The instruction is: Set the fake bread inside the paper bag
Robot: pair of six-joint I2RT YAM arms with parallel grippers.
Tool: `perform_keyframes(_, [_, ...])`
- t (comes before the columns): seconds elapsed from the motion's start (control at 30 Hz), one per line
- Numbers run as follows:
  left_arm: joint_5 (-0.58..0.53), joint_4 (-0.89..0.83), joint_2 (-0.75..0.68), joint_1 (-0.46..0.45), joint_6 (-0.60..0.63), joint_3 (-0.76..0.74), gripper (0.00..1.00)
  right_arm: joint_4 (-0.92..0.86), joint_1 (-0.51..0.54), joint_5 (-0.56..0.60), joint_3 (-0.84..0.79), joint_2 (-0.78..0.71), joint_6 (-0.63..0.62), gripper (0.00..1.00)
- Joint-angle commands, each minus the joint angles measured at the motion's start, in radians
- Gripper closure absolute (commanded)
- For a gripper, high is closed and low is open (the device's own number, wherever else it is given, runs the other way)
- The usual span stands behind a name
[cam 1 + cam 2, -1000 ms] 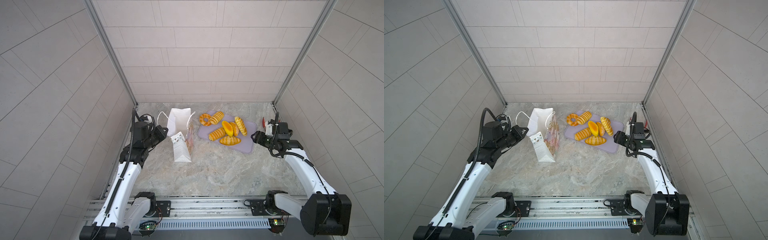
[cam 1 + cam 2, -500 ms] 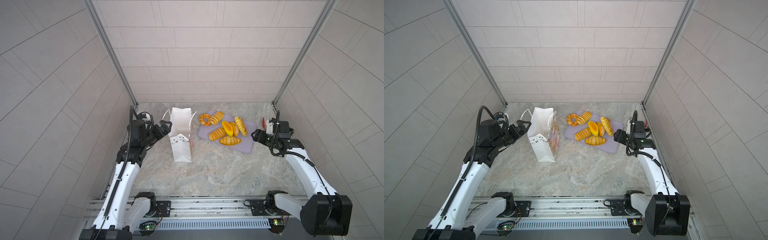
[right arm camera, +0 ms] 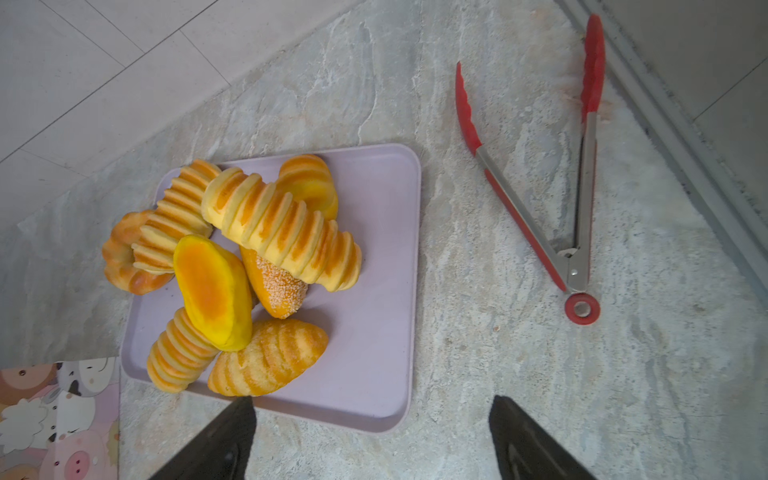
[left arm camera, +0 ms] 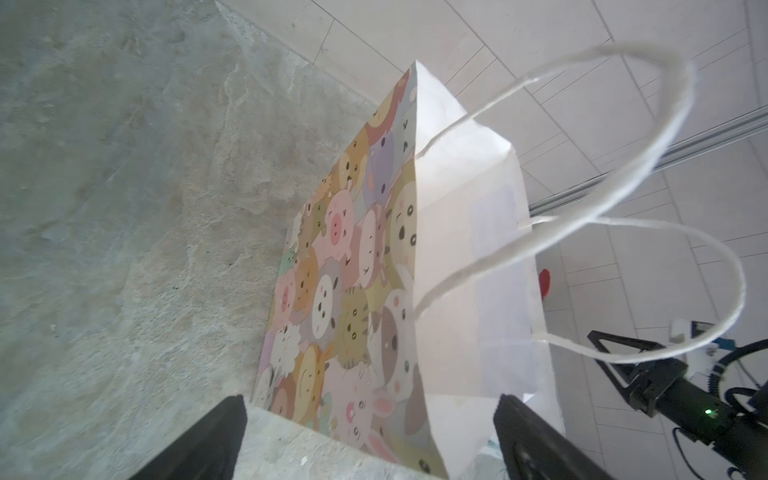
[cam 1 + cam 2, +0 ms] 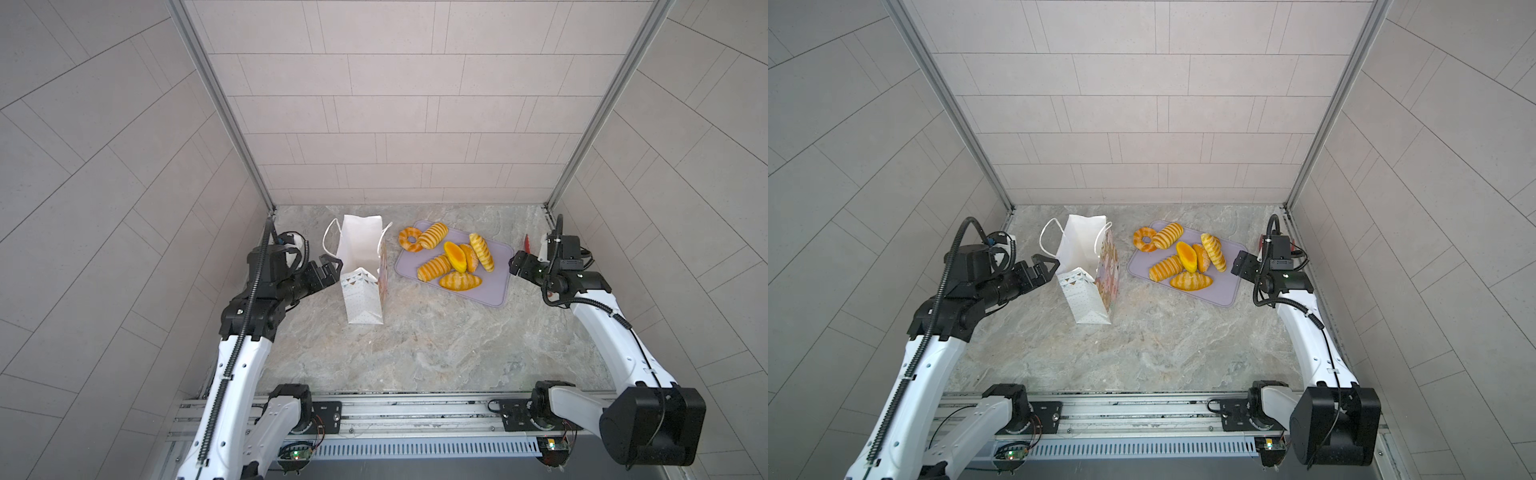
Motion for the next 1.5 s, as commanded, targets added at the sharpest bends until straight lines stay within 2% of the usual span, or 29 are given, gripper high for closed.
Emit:
perform_keyframes(0.0, [-0.079,-0.137,-0.048,0.004,0.065,0.061,0.00,0.044,-0.007,0.100,0.002,-0.006,0.041,0.14])
perform_keyframes(0.1, [-0.104,-0.201,-0.067,0.005,0.090,0.094,0.00,0.044,-0.030,0.138,0.020,0.014,0.034,0.14])
perform_keyframes(0.2, [-0.107,-0.234,-0.067,0.005,0.108,0.109,0.00,0.044,-0.082,0.101,0.047,0.062,0.009,0.14])
perform_keyframes(0.43, [-0.077,-0.198,-0.133,0.003,0.101,0.060,0.00,0.039,-0.187,0.123,0.056,0.230,-0.048,0.14])
perform_keyframes(0.57, [-0.019,-0.136,-0.150,-0.002,0.065,0.010,0.00,0.029,-0.192,0.161,0.069,0.362,-0.115,0.13])
perform_keyframes(0.7, [-0.005,-0.080,-0.168,-0.024,0.027,-0.030,0.00,-0.114,-0.192,0.224,0.171,0.509,-0.130,0.15])
perform_keyframes(0.9, [-0.011,-0.047,-0.189,-0.054,0.008,-0.056,0.00,-0.179,-0.194,0.281,0.250,0.610,-0.179,0.15])
perform_keyframes(1.47, [-0.030,-0.041,-0.194,-0.064,-0.008,-0.058,0.00,-0.226,-0.206,0.231,0.476,0.873,-0.242,0.16])
